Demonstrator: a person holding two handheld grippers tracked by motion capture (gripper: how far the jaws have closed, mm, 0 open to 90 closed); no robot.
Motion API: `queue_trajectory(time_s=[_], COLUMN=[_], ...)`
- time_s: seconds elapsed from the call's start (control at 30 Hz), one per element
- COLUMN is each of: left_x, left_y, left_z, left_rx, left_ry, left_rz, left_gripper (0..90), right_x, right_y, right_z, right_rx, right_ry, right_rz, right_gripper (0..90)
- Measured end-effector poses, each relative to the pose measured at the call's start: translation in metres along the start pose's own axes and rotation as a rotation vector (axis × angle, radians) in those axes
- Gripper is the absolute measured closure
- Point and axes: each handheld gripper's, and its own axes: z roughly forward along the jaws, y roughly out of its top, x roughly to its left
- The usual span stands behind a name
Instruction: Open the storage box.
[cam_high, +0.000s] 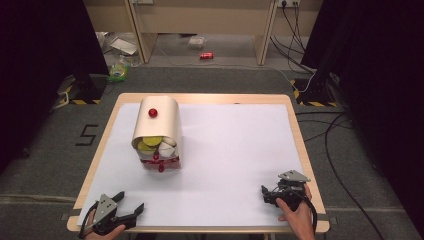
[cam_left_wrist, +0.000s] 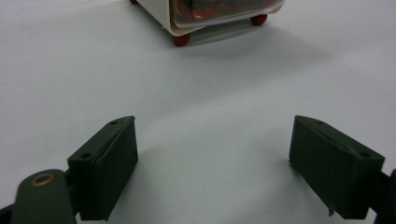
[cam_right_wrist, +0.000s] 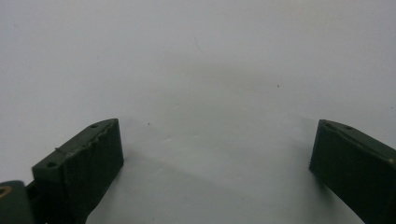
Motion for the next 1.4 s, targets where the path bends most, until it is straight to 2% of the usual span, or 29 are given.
queue_trajectory(time_s=[0.27, 0.47, 0.7, 1.0, 1.4], left_x=[0.001, -0.003, -0.009, -0.014, -0.014], left_y=[0.003, 0.012, 0.027, 0.045, 0.072], left_z=[-0.001, 0.000, 0.000, 0.009, 0.005], left_rx=[-0.019, -0.033, -0.051, -0.068, -0.112], left_ry=[-0.014, -0.011, -0.030, -0.044, -0.060], left_rz=[-0.018, 0.011, 0.020, 0.032, 0.048], left_gripper=[15.2, 15.1, 15.1, 15.1, 15.1], right_x=[0.000, 0.000, -0.001, 0.000, 0.000], right_y=[0.000, 0.000, 0.000, 0.000, 0.000], right_z=[0.000, 0.000, 0.000, 0.000, 0.000], right_rx=[0.000, 0.001, 0.003, 0.004, 0.003], right_ry=[0.001, 0.002, 0.007, 0.003, 0.004], right_rz=[0.001, 0.002, 0.007, 0.005, 0.005], right_gripper=[3.1, 3.0, 2.9, 2.9, 2.8])
